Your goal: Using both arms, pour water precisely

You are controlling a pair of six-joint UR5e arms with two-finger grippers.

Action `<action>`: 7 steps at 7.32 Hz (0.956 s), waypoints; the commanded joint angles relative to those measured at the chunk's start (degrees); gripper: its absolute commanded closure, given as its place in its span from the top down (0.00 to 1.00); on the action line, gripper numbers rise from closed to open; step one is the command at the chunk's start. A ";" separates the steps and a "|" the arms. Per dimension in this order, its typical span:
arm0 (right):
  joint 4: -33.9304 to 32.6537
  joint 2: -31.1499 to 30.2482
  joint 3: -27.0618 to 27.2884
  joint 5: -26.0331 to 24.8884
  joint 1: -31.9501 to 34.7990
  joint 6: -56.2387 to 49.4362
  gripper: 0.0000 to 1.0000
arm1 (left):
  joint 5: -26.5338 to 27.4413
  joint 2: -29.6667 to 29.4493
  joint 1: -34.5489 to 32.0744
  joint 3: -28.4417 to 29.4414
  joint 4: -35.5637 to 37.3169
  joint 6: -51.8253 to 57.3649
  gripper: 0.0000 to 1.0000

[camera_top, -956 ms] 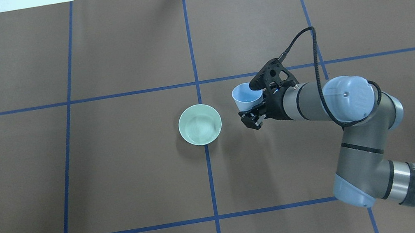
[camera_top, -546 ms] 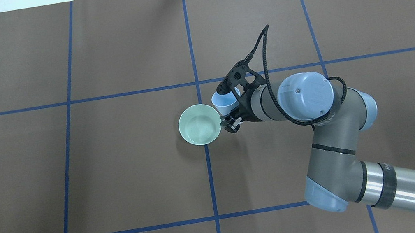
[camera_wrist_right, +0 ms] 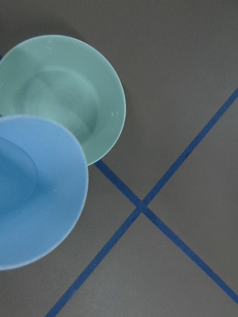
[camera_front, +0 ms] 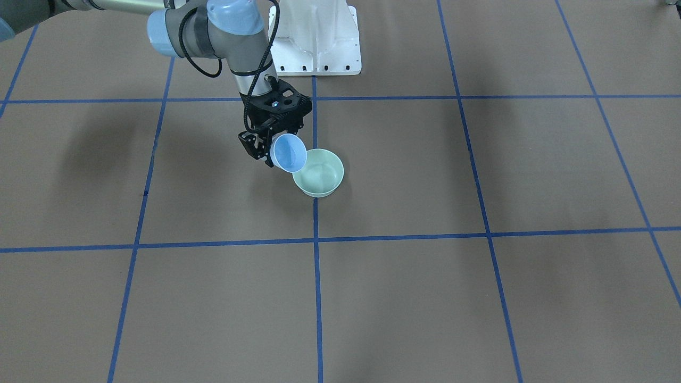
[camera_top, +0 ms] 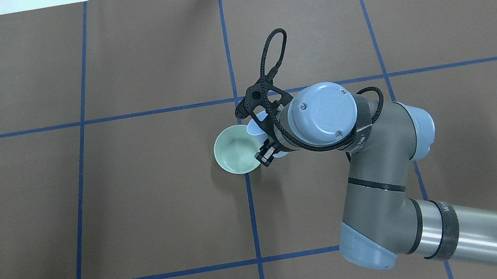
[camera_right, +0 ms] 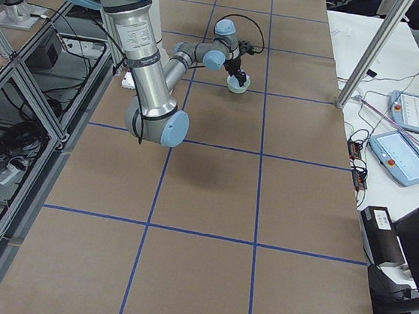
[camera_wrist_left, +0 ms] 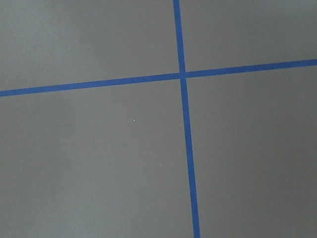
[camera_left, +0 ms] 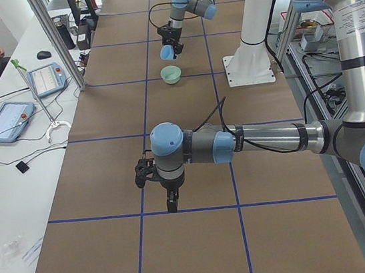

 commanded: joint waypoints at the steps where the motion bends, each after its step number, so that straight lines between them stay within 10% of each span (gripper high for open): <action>1: -9.88 3.53 0.67 0.00 -0.90 -0.01 0.00 | 0.09 0.00 0.00 0.22 0.00 0.00 1.00; 7: -26.71 12.14 -5.19 -0.09 -2.83 -2.47 0.00 | 0.09 0.09 -0.09 0.31 0.00 -0.09 1.00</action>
